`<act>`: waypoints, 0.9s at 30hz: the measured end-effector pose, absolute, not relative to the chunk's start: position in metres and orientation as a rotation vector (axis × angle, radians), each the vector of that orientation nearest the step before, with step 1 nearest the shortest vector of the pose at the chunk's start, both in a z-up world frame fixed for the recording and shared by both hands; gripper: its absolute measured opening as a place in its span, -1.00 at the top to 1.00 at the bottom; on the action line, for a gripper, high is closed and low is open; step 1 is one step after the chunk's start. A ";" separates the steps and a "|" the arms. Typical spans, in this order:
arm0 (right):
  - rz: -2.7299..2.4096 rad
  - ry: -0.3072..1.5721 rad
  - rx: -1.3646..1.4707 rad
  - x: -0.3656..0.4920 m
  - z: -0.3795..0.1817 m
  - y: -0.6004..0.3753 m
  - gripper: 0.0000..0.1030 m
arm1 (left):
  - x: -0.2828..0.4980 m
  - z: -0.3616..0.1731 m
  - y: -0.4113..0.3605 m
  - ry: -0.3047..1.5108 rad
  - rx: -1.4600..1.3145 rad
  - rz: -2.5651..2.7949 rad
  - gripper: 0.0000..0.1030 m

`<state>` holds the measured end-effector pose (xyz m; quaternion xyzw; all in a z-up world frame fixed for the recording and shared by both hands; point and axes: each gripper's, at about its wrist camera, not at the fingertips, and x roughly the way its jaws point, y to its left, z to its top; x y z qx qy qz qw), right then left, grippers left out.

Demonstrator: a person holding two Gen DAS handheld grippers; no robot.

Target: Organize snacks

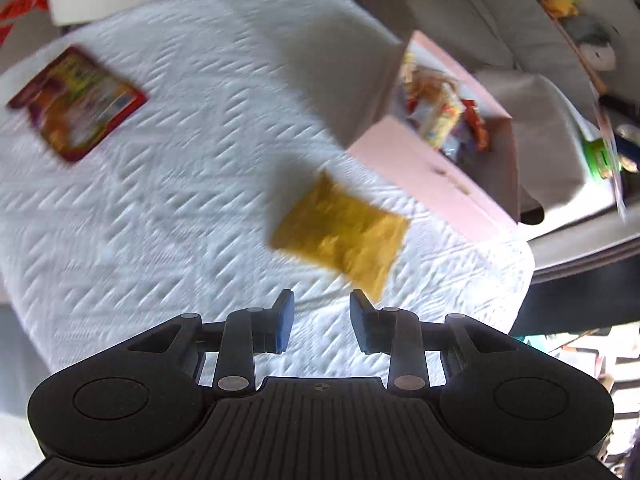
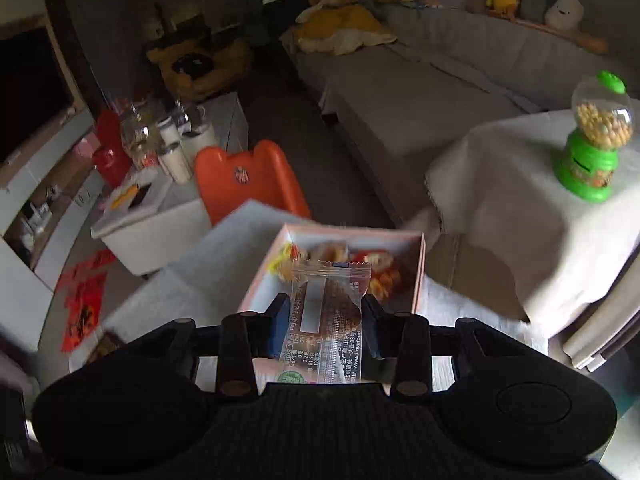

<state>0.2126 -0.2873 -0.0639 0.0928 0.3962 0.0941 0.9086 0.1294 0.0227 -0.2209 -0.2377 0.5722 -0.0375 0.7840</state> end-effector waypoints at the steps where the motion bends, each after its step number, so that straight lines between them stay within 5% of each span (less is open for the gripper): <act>1: 0.196 0.833 0.216 0.232 -0.060 -0.286 -0.10 | 0.123 -0.223 0.031 1.240 -0.531 -0.062 0.33; 3: 0.185 0.886 0.258 0.263 -0.063 -0.285 -0.26 | 0.117 -0.227 0.046 1.241 -0.554 -0.028 0.33; 16: 0.277 1.140 -0.007 0.203 -0.179 -0.180 -0.27 | 0.086 -0.247 0.132 1.223 -0.642 0.164 0.33; 27: 0.661 0.952 -0.193 0.179 -0.188 -0.029 -0.49 | 0.055 -0.241 0.189 1.176 -0.683 0.190 0.33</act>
